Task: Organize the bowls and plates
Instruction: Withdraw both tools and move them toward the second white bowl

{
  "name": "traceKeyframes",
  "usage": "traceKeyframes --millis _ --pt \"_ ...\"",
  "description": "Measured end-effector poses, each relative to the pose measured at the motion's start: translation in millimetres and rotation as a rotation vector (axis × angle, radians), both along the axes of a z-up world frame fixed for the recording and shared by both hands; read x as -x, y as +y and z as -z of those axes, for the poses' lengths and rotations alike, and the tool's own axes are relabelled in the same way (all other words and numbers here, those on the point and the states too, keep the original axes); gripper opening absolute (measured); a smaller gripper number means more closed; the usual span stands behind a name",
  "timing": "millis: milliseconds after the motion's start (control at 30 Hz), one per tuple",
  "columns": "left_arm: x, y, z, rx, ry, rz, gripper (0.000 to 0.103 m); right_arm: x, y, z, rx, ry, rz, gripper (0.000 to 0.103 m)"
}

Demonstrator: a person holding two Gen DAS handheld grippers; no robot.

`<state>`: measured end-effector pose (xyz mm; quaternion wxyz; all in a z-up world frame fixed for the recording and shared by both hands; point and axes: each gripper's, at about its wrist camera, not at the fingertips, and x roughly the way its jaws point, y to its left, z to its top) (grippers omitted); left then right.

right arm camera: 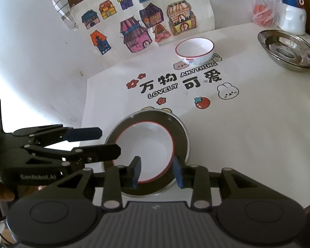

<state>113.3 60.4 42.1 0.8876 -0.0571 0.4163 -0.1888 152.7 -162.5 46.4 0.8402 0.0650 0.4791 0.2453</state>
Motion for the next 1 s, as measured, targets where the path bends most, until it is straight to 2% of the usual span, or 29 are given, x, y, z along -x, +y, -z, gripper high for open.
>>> traceKeyframes --millis 167,333,500,633,800,1000 --pt "-2 10 -5 0.032 -0.022 -0.038 0.073 -1 -7 -10 -0.023 -0.035 0.016 0.056" --pt "-15 26 -12 0.068 -0.058 -0.116 0.087 -12 -18 -17 -0.061 -0.064 0.048 0.07" --pt "-36 41 -10 0.107 -0.063 -0.194 0.094 -29 -28 -15 -0.084 -0.097 0.084 0.089" --pt "-54 47 -5 0.127 -0.07 -0.232 0.102 -46 -36 -7 -0.095 -0.113 0.112 0.095" --pt "-80 50 4 0.148 -0.068 -0.272 0.102 -73 -44 7 -0.117 -0.117 0.152 0.1" --pt "-117 49 17 0.154 -0.078 -0.303 0.102 -114 -51 20 -0.148 -0.118 0.196 0.101"
